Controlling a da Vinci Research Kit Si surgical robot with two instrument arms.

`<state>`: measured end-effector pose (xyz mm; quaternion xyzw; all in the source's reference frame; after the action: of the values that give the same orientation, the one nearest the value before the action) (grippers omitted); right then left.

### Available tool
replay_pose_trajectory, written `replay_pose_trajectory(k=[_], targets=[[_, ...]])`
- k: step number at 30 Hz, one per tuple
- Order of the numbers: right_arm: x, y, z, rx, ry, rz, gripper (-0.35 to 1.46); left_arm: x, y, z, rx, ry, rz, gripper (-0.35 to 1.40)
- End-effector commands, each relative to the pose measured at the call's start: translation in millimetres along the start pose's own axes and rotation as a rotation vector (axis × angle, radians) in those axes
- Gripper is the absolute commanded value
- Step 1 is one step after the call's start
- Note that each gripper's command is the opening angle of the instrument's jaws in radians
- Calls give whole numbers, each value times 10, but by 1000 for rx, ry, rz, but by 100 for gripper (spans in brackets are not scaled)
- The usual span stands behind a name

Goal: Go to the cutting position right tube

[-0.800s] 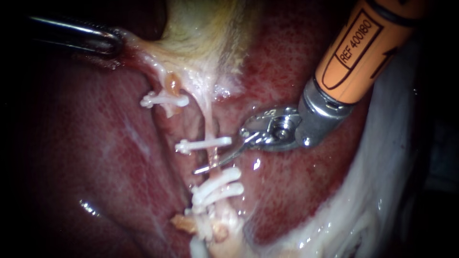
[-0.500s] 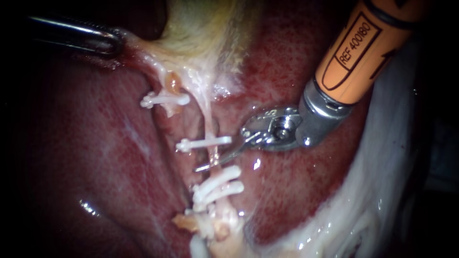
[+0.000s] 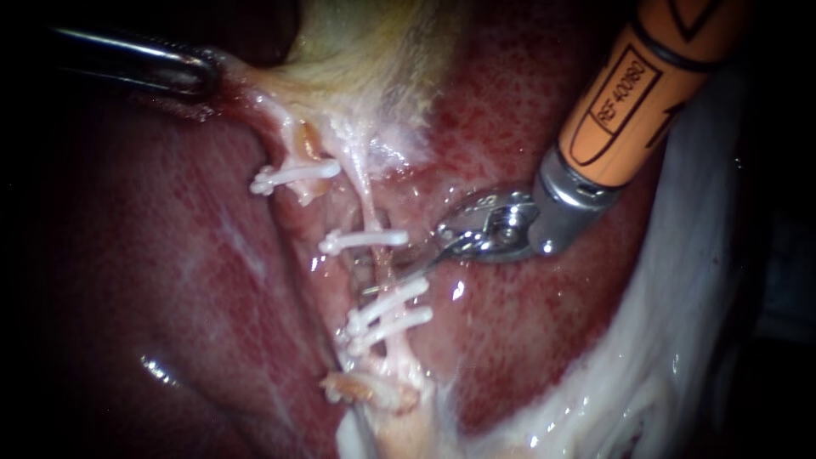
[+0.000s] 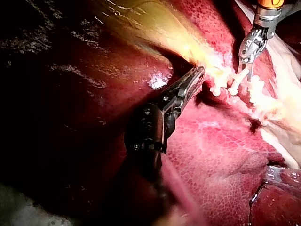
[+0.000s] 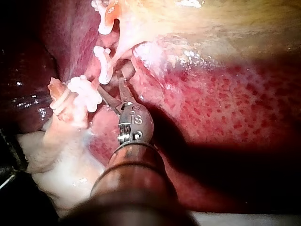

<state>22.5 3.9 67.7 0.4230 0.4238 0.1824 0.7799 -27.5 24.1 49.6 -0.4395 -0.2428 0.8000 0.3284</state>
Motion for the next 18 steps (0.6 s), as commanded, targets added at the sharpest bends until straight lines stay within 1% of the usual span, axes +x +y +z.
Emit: replay_pose_trajectory(k=[1,2,3,5,9,11,18], targets=[[1,-2,-6,5,1,1,51,0,0,0,-1,0,0,-35],[1,-4,-13,9,1,1,56,0,0,0,0,0,0,-35],[1,-5,-17,12,1,2,67,0,0,0,0,0,0,-35],[1,-9,-26,18,0,3,98,0,0,0,0,0,0,-35],[1,-12,-31,21,-1,26,120,0,0,0,0,0,0,-35],[1,-12,-27,24,-6,43,125,0,0,0,0,0,0,-35],[-3,-11,-9,33,-17,83,128,0,0,0,0,0,0,-35]])
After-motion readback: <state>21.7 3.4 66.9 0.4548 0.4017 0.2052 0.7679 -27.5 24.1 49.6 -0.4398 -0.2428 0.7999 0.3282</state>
